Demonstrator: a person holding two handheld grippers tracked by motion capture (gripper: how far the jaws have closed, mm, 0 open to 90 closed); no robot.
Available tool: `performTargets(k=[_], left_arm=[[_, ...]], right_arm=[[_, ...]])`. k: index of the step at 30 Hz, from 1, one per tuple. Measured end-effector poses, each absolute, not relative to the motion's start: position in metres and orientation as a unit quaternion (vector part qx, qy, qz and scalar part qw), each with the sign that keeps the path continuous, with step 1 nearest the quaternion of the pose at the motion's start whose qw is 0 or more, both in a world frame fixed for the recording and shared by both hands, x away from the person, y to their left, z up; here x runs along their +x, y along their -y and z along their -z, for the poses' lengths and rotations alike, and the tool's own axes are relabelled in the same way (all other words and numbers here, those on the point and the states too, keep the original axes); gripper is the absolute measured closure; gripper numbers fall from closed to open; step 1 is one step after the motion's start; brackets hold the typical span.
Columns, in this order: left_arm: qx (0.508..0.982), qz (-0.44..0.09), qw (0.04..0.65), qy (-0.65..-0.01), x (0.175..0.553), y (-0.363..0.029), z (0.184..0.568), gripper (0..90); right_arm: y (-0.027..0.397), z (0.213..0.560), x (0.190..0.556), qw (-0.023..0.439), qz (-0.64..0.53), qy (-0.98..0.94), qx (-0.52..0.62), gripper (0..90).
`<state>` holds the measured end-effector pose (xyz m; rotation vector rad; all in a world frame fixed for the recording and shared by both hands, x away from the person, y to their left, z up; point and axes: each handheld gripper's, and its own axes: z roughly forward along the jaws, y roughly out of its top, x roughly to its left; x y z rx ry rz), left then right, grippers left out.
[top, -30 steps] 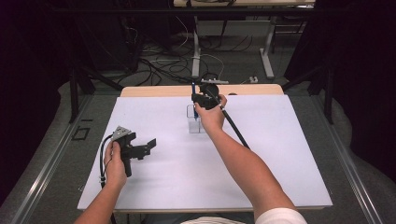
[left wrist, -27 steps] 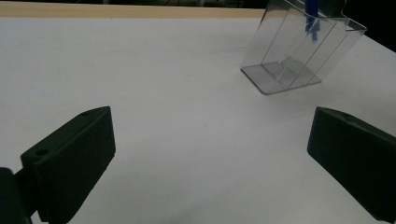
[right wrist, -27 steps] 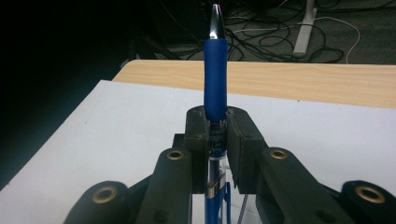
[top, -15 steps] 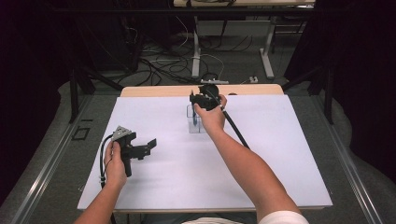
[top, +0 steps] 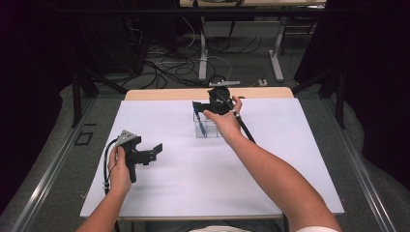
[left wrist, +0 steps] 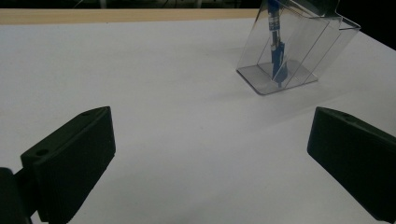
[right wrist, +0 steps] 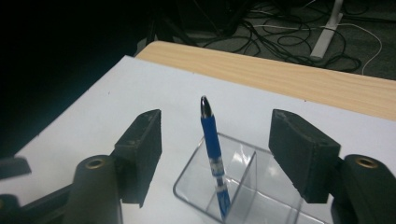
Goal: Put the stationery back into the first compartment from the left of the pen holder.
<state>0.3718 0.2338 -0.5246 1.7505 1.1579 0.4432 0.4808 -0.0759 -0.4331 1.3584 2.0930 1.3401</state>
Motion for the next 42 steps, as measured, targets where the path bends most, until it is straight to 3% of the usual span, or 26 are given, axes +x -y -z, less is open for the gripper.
performTargets(k=[25, 42], left_arm=[[0.717, -0.180, 0.476, -0.476, 0.372, -0.233, 0.525, 0.8], [0.714, -0.182, 0.477, -0.480, 0.370, -0.233, 0.525, 0.8]], right_arm=[[0.123, 0.420, 0.430, 0.147, -0.443, -0.772, 0.431, 28.1], [0.173, 0.442, 0.392, 0.147, -0.444, -0.770, 0.435, 14.7]])
